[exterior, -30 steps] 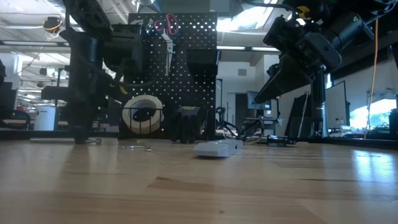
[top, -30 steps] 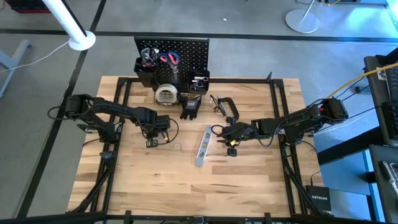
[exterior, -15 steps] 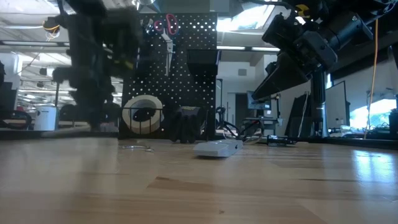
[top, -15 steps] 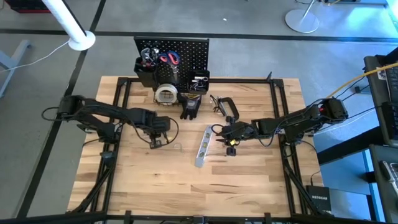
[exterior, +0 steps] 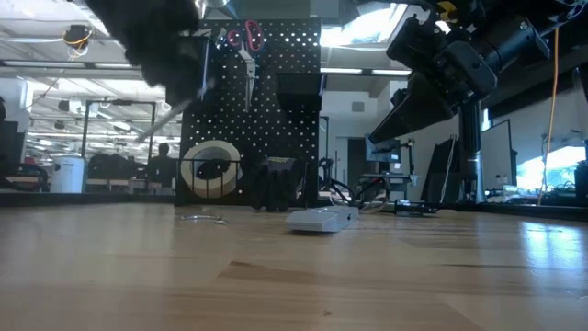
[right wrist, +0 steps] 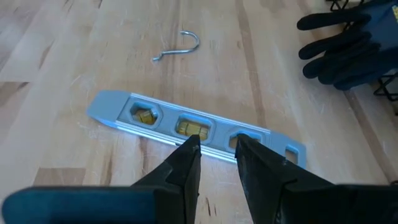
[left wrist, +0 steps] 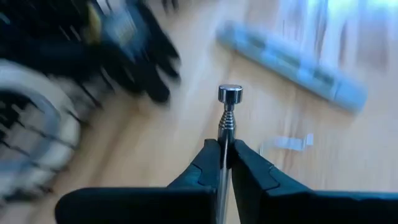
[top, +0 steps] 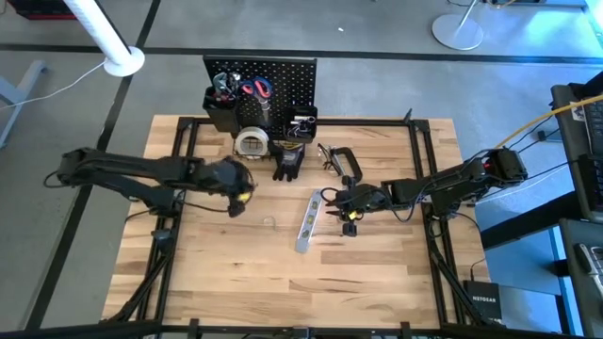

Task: Hang tools onto peg board
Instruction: Put the telescopic magnetic pen into the left black bin on the pegboard

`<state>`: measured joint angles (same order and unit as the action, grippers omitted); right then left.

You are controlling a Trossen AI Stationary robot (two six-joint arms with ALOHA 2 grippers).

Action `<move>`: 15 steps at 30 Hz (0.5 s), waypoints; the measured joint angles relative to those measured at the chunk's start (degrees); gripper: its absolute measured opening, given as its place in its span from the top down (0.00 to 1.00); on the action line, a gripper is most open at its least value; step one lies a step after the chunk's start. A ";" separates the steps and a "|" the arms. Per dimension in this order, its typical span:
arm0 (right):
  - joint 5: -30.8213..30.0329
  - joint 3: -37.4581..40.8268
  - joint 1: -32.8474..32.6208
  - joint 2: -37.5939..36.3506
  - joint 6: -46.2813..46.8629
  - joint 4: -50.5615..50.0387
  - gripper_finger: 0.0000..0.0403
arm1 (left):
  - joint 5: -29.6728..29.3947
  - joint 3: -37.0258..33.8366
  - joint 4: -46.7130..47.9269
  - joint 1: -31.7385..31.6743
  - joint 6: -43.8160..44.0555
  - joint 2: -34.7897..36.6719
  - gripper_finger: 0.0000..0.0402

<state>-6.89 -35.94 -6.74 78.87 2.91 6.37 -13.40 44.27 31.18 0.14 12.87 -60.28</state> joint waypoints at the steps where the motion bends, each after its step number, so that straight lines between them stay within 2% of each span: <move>1: 0.00 0.00 0.00 0.00 -0.12 0.02 0.74 | -0.86 0.00 -1.11 -0.05 -0.46 1.58 0.97; 8: 0.04 0.00 -0.02 0.00 -0.23 -1.48 0.74 | -4.26 0.09 -11.10 -0.72 -3.03 10.88 0.97; 15: 0.37 0.00 0.00 0.00 -5.25 0.76 0.74 | -5.39 0.09 -19.13 -0.72 -4.25 13.43 0.97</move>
<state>-6.52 -35.94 -6.74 78.87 -2.34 7.13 -18.79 44.36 12.05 -0.58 8.62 -46.86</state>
